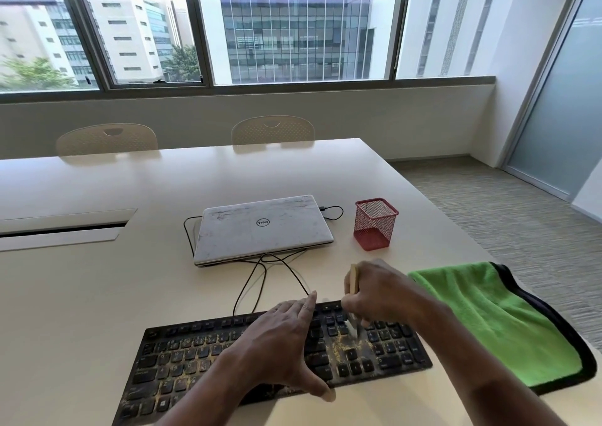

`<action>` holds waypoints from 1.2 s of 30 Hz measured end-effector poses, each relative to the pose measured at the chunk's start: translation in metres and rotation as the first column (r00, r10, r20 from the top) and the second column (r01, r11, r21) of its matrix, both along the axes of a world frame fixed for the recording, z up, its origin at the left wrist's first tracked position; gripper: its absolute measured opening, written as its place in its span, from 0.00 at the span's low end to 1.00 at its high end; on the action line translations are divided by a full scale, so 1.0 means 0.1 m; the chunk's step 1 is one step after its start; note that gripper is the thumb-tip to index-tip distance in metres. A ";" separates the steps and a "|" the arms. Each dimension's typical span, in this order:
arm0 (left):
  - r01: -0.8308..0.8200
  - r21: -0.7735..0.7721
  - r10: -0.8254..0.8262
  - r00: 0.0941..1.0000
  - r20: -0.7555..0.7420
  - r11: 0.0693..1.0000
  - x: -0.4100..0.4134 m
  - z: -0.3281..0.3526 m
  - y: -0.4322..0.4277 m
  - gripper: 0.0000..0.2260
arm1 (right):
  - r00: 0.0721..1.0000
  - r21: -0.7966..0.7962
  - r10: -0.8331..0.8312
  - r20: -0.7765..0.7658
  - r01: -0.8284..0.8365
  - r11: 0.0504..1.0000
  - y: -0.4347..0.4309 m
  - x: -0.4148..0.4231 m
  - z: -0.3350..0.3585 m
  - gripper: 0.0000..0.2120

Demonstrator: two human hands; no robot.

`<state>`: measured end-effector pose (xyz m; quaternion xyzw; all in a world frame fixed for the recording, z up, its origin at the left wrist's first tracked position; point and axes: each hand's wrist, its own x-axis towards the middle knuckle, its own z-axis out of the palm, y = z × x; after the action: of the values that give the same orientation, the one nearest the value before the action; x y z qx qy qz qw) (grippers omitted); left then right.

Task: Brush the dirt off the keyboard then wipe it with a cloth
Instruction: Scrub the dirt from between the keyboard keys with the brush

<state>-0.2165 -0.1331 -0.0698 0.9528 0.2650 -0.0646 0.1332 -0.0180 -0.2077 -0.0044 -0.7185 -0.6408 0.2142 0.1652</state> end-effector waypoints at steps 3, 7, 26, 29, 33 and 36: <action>0.001 0.001 -0.001 1.000 -0.002 1.000 0.00 -0.01 0.00 0.67 | 0.999 0.072 -0.052 0.003 0.052 0.996 0.00 0.02 0.02 0.08; 0.005 0.007 -0.005 1.000 0.004 1.000 -0.01 -0.01 0.00 0.67 | 0.999 -0.040 0.003 0.053 0.000 0.999 -0.03 -0.01 0.00 0.08; 0.010 -0.002 -0.010 1.000 0.023 1.000 -0.01 0.01 -0.01 0.66 | 0.995 0.071 -0.091 0.045 0.087 0.994 -0.01 0.00 0.06 0.09; 0.010 -0.005 -0.010 1.000 0.021 1.000 -0.01 0.00 0.00 0.66 | 0.998 -0.010 -0.054 0.029 0.054 0.998 -0.01 0.00 0.05 0.09; 0.013 -0.001 -0.013 1.000 0.029 1.000 -0.02 0.00 0.00 0.66 | 0.998 -0.056 -0.035 0.044 0.037 0.998 -0.04 0.00 0.05 0.10; 0.015 0.001 -0.015 0.999 0.031 1.000 -0.02 0.01 0.00 0.66 | 0.992 0.081 -0.118 0.046 0.114 0.990 -0.01 0.05 0.05 0.10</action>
<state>-0.2185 -0.1334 -0.0692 0.9556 0.2560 -0.0509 0.1365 -0.0130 -0.2090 0.0010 -0.7529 -0.6096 0.1607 0.1889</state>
